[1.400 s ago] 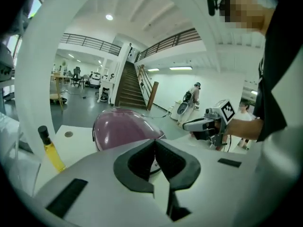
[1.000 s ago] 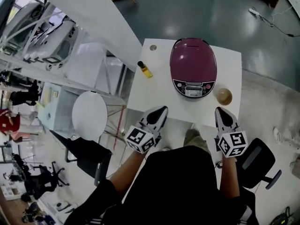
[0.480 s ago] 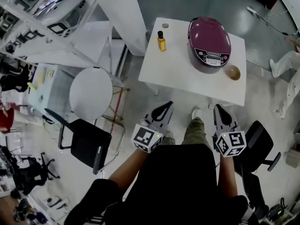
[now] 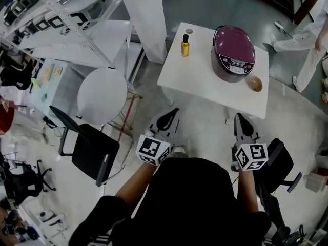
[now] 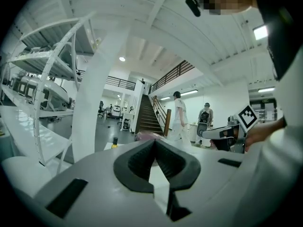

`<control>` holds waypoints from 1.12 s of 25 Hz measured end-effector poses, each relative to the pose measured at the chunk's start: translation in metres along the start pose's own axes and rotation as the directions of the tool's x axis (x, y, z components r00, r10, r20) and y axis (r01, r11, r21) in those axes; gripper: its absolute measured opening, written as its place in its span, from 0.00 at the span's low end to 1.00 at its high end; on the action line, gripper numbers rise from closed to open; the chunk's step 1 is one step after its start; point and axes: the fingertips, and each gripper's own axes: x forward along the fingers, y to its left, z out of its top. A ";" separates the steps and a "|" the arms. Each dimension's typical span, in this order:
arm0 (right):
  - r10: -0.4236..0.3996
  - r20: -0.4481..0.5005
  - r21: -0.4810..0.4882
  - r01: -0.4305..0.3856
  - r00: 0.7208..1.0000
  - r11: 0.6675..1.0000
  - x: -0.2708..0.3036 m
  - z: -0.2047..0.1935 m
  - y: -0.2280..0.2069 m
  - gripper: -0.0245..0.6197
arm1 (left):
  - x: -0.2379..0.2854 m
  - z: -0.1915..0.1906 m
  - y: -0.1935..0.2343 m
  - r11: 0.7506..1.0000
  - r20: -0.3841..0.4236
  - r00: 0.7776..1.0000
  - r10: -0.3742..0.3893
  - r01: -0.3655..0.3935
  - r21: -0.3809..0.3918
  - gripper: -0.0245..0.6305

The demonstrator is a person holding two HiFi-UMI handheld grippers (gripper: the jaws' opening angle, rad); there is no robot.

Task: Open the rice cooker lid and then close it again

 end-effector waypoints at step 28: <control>-0.179 0.075 0.010 0.179 0.981 0.984 -0.088 0.000 -0.069 0.04 | 0.039 0.007 -0.081 0.995 0.008 0.996 -0.089 0.088 0.042 0.04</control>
